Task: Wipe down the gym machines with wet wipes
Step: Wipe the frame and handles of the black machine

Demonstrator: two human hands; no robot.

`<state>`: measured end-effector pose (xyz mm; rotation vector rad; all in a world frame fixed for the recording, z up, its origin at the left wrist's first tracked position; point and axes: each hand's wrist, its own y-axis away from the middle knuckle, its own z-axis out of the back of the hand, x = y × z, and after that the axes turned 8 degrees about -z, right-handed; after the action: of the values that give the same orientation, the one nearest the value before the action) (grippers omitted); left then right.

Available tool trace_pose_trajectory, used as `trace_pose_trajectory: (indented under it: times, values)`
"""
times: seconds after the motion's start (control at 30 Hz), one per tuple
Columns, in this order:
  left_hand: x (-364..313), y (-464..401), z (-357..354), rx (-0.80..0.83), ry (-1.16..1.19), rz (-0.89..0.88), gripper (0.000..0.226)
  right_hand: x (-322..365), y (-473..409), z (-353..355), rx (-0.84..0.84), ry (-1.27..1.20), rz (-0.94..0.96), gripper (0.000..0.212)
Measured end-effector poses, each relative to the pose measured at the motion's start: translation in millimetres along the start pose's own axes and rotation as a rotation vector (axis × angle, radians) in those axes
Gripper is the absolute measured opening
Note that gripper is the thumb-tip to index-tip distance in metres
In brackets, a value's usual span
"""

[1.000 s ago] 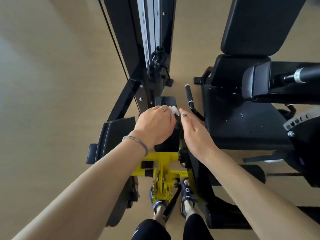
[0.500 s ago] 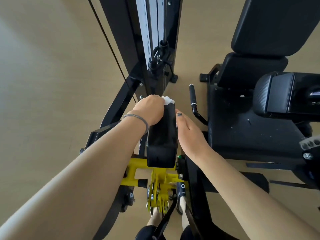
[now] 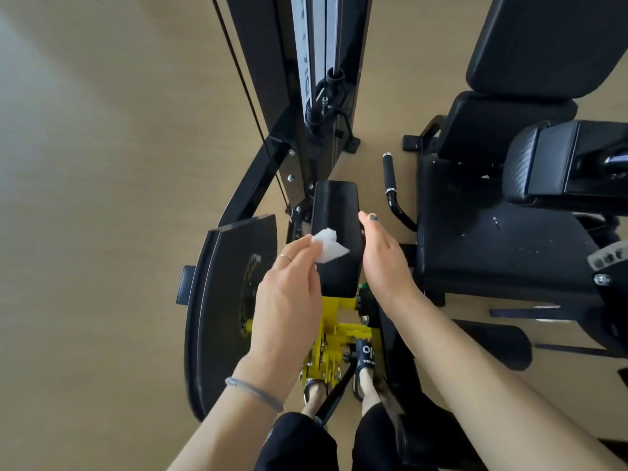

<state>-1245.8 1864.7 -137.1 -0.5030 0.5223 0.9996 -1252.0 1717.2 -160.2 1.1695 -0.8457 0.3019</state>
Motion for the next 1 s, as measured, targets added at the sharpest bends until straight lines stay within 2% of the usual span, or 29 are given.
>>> trace_pose_trajectory:
  times: [0.07, 0.17, 0.3, 0.37, 0.47, 0.5, 0.6, 0.7, 0.8, 0.9, 0.97, 1.0]
  values:
    - [5, 17, -7, 0.02, -0.072, -0.163, 0.03, -5, 4, 4, 0.001, -0.015, -0.011, 0.051]
    - [30, 27, -16, 0.065, -0.099, -0.295, 0.034, -10, 11, 7, 0.003, -0.067, -0.059, 0.058]
    - [48, 10, -12, 0.017, -0.26, -0.593, 0.021, -25, -1, 13, -0.045, -0.217, -0.139, 0.09]
    - [46, 3, -12, 0.0, -0.301, -0.667, 0.016, -32, -8, 16, -0.059, -0.258, -0.155, 0.084]
    - [51, 10, -25, 0.081, -0.316, -0.743, 0.01, -31, -5, 15, -0.043, -0.264, -0.18, 0.05]
    - [53, 13, -31, 0.112, -0.318, -0.764, 0.01, -29, -1, 16, -0.036, -0.265, -0.178, 0.046]
    - [56, 13, -38, 0.158, -0.33, -0.805, 0.012, -22, 5, 18, -0.069, -0.272, -0.205, 0.052]
    - [46, 0, -29, 0.184, -0.306, -0.853, 0.015, -21, 5, 24, -0.11, -0.291, -0.206, 0.032]
    - [22, -28, -21, 0.14, -0.298, -0.891, 0.017, -18, 4, 27, -0.089, -0.312, -0.181, 0.039]
    - [0, -54, -27, 0.192, -0.353, -0.814, 0.011, -13, 3, 29, -0.056, -0.356, -0.166, 0.042]
    - [-5, -67, -34, 0.248, -0.369, -0.699, 0.006, -11, 4, 30, -0.028, -0.358, -0.154, 0.045]
    - [-4, -73, -37, 0.267, -0.373, -0.637, 0.011, -10, 4, 31, -0.021, -0.363, -0.154, 0.046]
